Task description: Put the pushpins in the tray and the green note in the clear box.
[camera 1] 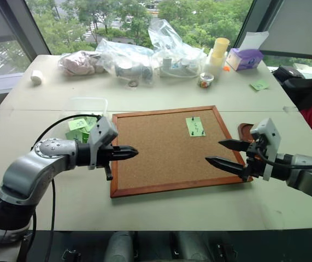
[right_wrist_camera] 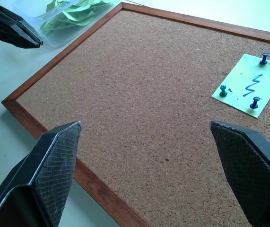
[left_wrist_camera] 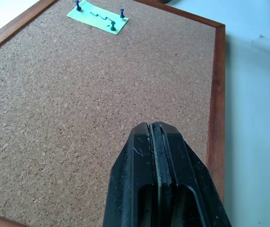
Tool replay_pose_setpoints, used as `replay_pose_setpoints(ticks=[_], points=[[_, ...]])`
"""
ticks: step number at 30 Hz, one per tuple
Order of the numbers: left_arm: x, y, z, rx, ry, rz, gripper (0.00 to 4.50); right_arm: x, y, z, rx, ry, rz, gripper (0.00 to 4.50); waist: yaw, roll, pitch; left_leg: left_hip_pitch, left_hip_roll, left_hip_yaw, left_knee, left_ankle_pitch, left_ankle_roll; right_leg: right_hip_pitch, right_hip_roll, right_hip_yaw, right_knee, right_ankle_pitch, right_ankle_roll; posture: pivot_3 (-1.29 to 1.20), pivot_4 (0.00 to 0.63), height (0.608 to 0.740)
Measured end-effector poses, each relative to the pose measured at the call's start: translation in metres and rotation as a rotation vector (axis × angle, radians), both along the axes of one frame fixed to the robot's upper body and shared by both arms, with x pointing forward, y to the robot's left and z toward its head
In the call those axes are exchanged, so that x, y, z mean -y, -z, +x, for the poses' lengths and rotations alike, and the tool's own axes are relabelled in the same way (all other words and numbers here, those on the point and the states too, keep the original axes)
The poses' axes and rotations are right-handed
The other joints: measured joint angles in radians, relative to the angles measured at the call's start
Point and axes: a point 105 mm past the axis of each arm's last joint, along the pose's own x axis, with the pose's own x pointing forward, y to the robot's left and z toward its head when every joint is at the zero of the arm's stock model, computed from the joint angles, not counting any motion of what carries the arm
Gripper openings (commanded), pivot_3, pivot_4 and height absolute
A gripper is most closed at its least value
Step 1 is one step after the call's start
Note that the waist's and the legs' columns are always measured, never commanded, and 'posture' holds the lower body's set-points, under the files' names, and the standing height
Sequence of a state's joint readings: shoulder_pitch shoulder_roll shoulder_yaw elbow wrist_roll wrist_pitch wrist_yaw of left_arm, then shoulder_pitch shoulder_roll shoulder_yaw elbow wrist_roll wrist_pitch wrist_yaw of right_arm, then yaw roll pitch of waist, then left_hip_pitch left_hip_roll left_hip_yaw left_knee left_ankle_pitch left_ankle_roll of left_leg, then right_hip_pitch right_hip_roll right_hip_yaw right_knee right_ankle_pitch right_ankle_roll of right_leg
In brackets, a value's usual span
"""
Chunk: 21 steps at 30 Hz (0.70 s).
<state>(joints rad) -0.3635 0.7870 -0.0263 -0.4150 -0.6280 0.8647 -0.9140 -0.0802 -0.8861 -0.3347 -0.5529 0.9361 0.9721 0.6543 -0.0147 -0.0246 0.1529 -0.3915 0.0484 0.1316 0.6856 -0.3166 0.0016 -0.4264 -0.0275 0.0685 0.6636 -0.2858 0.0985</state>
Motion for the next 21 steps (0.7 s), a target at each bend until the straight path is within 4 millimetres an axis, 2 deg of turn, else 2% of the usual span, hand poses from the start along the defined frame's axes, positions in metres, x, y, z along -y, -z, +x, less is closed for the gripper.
replay_pose_setpoints(ticks=[11,17,21], points=[[0.005,-0.003,0.0,-0.013,0.018,-0.024,0.01,0.001,0.004,0.003,0.03,0.019,0.006,4.5,0.0,0.0,0.0,0.0,0.0,0.0,0.0,0.0,0.0,0.0,0.0,0.0,0.0,0.0,0.0,0.0,0.15,0.738],[0.005,-0.005,0.005,-0.008,0.003,-0.039,0.01,0.008,0.005,0.016,0.056,0.107,0.018,4.5,-0.001,0.0,0.0,0.0,0.0,0.0,0.0,0.001,-0.001,0.0,0.0,0.0,0.0,0.0,0.0,0.0,0.15,0.738],[0.007,-0.004,0.008,0.007,-0.004,-0.038,0.01,0.007,0.011,0.018,0.055,0.119,-0.004,4.5,0.0,0.0,0.0,0.0,0.0,0.0,0.0,0.001,-0.002,0.0,0.0,0.0,0.0,0.0,0.0,0.0,0.15,0.738]])
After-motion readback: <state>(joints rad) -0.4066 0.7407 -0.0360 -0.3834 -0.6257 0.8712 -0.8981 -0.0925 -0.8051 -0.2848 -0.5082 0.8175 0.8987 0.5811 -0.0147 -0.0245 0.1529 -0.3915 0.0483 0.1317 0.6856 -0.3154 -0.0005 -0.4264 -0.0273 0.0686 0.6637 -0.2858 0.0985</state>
